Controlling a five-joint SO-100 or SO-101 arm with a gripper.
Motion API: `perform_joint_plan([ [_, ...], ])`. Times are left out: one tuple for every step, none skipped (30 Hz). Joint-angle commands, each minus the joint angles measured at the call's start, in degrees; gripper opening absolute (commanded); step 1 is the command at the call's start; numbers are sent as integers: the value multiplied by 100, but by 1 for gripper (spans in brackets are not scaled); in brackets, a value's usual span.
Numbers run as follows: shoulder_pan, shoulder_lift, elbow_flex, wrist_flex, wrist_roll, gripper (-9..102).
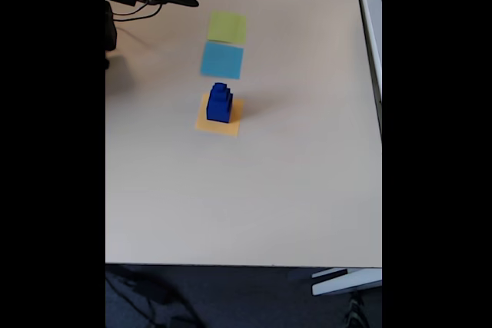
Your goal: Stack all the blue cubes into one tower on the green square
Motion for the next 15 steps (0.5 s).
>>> perform_joint_plan([
  [18,70,-343,132,70,0],
  [18,105,-308,167,88,0],
  [18,114,-281,176,123,0],
  [26,97,-281,193,149,0],
  [35,53,-290,211,123,0],
  [44,44,-299,220,105,0],
  [53,18,-325,255,185,0],
  [79,-62,-369,281,255,0],
  [97,-158,-431,281,334,0],
  [123,-264,-501,290,466,0],
  [149,-387,-571,308,606,0],
  [202,-492,-642,343,835,0],
  [246,-562,-677,343,993,0],
  [281,-606,-703,299,1099,0],
  [299,-633,-721,272,1187,0],
])
